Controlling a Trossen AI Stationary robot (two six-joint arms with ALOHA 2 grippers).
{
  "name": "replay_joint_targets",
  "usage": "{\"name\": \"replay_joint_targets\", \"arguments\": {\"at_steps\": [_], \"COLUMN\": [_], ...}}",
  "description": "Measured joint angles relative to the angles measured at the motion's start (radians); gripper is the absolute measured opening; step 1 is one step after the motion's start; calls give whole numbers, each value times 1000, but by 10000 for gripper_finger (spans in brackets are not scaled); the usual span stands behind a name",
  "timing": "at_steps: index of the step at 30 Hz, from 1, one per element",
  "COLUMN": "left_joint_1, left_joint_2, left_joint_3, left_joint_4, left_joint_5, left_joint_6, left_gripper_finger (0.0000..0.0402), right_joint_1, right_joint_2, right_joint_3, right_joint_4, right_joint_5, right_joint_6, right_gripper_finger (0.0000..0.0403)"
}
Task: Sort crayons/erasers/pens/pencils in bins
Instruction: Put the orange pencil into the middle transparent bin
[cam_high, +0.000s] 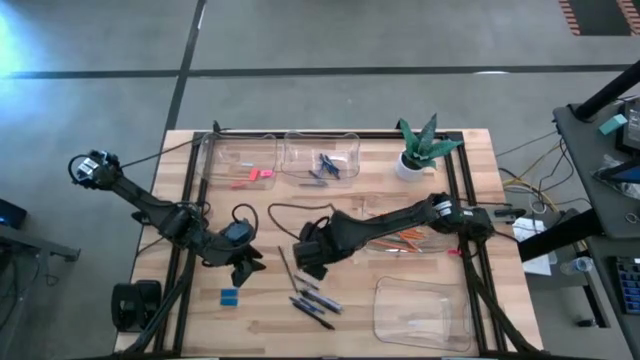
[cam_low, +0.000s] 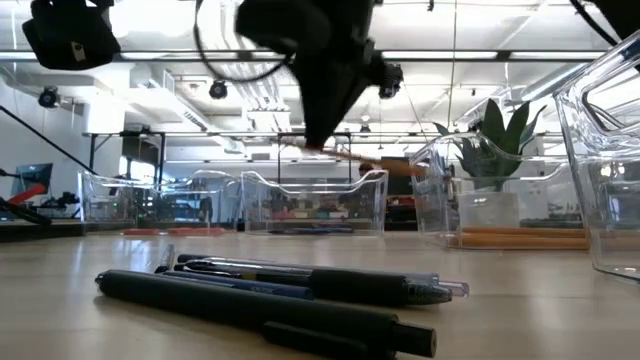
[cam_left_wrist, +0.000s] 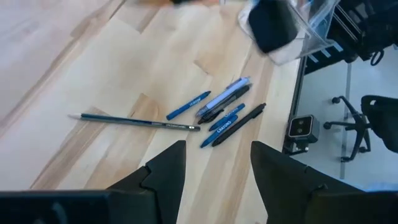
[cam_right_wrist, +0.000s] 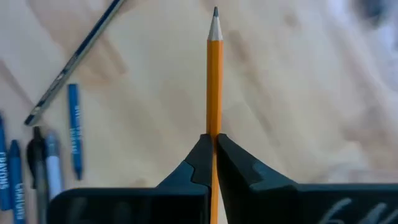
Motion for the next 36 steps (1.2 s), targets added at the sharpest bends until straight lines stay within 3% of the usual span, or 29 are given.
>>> {"name": "replay_joint_targets", "arguments": {"at_steps": [8,18,26,30,36], "left_joint_1": [0,0,9,21,43], "left_joint_2": [0,0,0,0,0], "left_joint_3": [0,0,0,0,0], "left_joint_4": [4,62,115,121,139], "left_joint_5": [-11,-105,-162,-191,-221], "left_joint_6": [-21,-49,-49,-72,-73], "left_gripper_finger": [168,168,168,168,168], "right_joint_1": [-11,-11,-15,-15,-15], "right_joint_2": [-160,-385,-573,-652,-751], "right_joint_3": [-12,-112,-362,-523,-790], "right_joint_4": [-130,-248,-252,-236,-22], "right_joint_5": [135,242,239,182,71], "right_joint_6": [-40,-48,-21,-23,-94], "right_gripper_finger": [8,8,9,9,9]}}
